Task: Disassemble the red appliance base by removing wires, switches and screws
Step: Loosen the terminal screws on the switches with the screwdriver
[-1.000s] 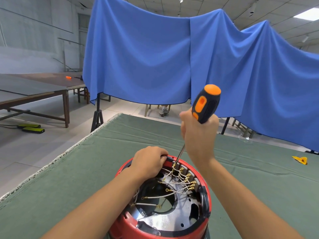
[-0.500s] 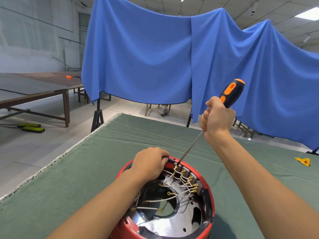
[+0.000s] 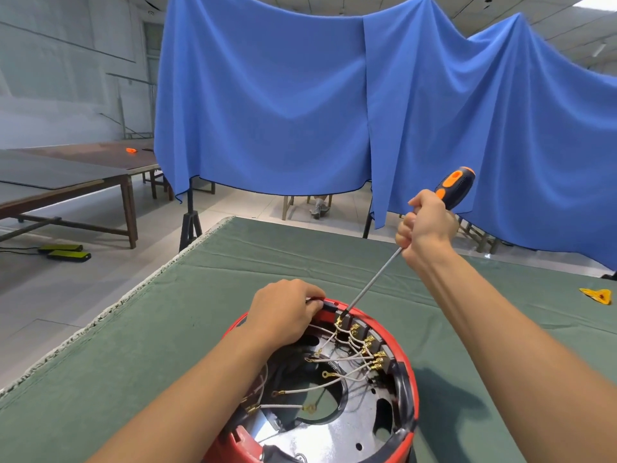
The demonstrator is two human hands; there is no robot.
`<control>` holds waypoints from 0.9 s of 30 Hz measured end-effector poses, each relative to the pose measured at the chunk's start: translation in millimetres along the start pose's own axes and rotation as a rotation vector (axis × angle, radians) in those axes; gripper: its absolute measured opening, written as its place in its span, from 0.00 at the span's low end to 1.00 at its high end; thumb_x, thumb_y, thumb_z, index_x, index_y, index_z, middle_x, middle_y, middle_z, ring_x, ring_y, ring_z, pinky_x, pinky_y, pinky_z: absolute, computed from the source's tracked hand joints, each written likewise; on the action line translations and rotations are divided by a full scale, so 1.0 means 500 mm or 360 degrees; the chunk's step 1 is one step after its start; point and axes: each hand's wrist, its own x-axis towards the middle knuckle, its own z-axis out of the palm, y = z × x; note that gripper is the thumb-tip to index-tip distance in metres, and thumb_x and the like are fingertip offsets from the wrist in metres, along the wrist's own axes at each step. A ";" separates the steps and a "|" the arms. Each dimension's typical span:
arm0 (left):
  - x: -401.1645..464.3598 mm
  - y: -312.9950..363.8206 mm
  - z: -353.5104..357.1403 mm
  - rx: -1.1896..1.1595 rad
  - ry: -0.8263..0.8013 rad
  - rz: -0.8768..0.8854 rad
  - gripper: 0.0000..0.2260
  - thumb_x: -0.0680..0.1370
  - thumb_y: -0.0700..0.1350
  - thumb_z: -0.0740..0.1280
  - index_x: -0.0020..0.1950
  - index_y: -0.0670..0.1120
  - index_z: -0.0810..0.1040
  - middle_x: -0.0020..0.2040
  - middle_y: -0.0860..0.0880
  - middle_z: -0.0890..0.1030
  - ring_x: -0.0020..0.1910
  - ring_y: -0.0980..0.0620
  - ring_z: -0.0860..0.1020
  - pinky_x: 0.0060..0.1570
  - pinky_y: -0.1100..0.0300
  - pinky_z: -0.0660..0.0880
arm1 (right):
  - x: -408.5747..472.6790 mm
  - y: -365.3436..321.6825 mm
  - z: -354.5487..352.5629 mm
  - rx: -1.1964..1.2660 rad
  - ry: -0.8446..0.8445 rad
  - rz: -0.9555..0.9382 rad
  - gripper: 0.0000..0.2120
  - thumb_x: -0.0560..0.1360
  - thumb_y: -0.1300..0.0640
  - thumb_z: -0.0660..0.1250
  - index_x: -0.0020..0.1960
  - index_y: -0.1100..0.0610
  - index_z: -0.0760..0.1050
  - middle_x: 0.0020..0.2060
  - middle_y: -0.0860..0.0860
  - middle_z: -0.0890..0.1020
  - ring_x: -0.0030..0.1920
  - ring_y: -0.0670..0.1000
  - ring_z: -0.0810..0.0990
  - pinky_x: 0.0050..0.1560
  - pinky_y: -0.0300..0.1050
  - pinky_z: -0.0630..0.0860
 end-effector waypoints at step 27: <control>0.000 -0.005 -0.001 -0.0073 -0.0030 -0.0075 0.11 0.78 0.56 0.61 0.59 0.61 0.78 0.58 0.57 0.80 0.59 0.50 0.76 0.53 0.56 0.70 | -0.136 -0.024 0.002 0.0076 -0.0611 -0.0554 0.16 0.66 0.62 0.62 0.28 0.54 0.56 0.18 0.47 0.58 0.18 0.47 0.54 0.22 0.31 0.56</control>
